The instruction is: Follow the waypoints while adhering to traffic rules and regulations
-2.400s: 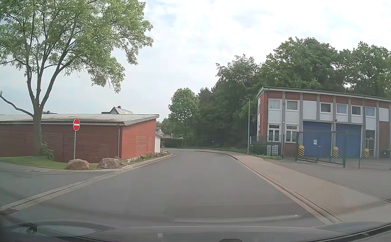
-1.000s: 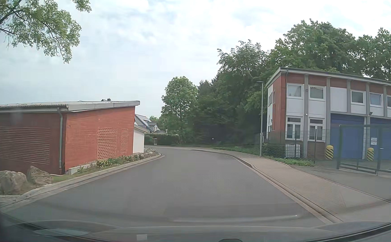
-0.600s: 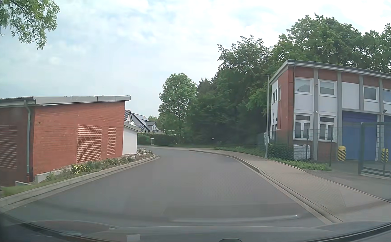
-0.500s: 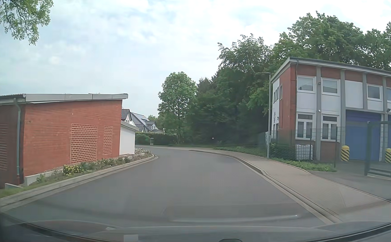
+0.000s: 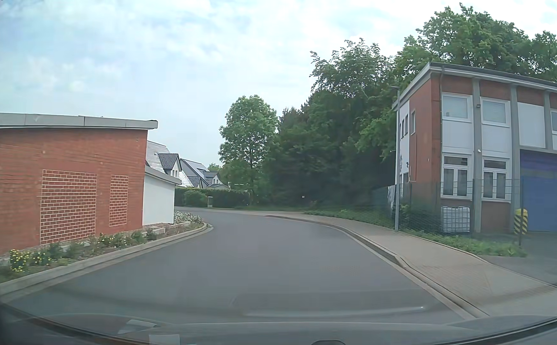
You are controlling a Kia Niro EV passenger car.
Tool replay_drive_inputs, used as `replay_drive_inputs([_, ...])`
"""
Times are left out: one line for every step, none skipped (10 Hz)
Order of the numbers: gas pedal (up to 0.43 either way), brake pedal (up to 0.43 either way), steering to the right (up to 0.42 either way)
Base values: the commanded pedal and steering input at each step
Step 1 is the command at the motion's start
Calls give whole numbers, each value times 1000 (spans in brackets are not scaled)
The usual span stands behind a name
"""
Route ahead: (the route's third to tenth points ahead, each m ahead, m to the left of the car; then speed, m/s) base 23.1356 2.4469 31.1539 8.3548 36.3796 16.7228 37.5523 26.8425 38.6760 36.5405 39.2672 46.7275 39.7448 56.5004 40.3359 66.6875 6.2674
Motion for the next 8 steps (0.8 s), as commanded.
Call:
replay_drive_inputs([130, 0, -4])
replay_drive_inputs([130, 0, -4])
replay_drive_inputs([130, 0, -4])
replay_drive_inputs([130, 0, -3])
replay_drive_inputs([130, 0, -1])
replay_drive_inputs([130, 0, -1])
replay_drive_inputs([130, 0, -1])
replay_drive_inputs([118, 0, -1])
